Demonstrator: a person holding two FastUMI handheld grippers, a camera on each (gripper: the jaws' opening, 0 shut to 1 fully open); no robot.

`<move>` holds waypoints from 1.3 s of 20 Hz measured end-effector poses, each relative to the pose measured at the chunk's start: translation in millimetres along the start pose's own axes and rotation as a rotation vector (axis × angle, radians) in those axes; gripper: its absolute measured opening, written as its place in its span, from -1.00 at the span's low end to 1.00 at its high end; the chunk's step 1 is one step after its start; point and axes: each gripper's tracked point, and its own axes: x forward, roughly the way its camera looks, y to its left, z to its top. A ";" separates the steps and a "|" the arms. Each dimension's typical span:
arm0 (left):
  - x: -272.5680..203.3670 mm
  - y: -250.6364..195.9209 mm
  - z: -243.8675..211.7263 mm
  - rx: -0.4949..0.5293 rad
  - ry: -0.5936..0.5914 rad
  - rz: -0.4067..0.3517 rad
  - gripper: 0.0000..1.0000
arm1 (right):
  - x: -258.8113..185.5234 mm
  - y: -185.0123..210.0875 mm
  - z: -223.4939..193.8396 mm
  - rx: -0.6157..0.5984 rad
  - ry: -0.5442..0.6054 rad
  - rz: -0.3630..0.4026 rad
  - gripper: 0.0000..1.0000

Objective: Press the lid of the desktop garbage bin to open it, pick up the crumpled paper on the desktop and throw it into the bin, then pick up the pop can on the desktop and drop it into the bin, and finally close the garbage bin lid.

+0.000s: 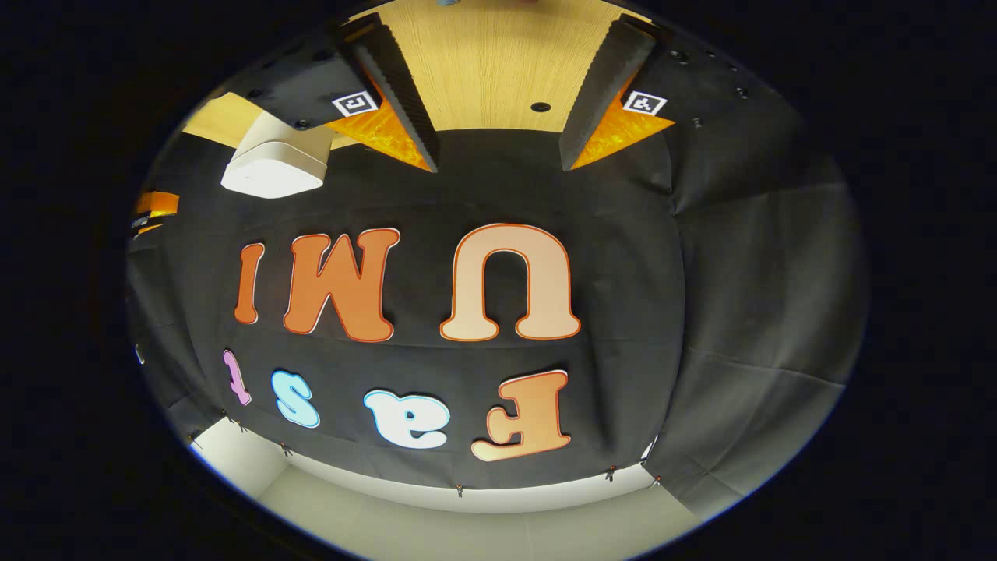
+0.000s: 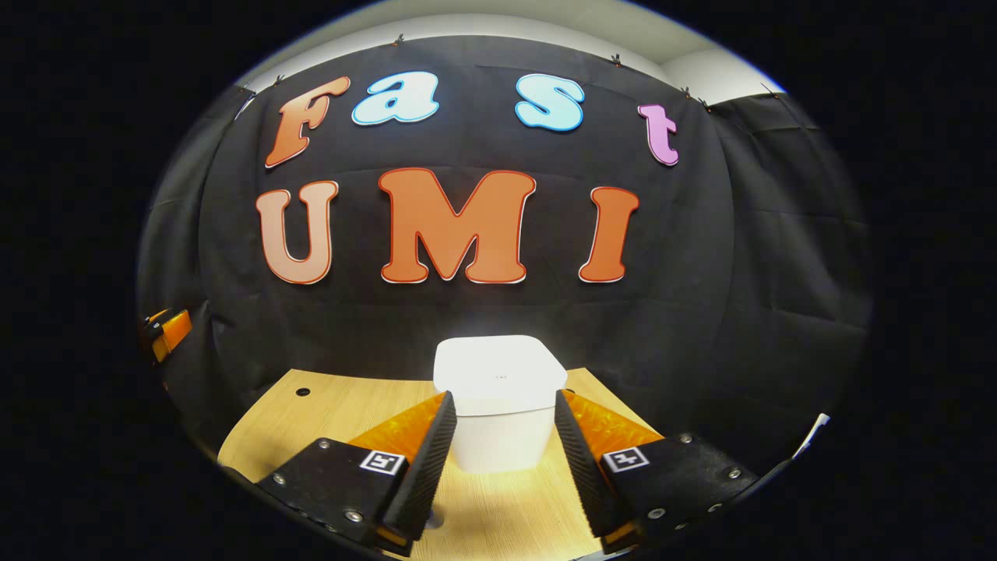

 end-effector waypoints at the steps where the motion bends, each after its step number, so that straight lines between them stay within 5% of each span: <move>1: -0.2 0.6 -1.1 -0.003 0.003 0.000 0.92 | 0.1 0.6 -1.9 0.003 0.013 0.002 0.46; 6: 2.7 7.1 -0.8 0.006 0.002 0.012 0.96 | 5.4 8.4 -5.5 0.005 0.037 0.026 -0.41; 12: 7.0 9.6 -4.0 0.005 0.004 0.020 0.96 | 21.1 6.9 -5.8 0.007 0.083 0.037 -0.97; 26: 8.9 10.5 -15.1 0.023 0.023 0.029 0.97 | 130.0 5.8 -6.3 -0.096 0.376 0.118 -0.99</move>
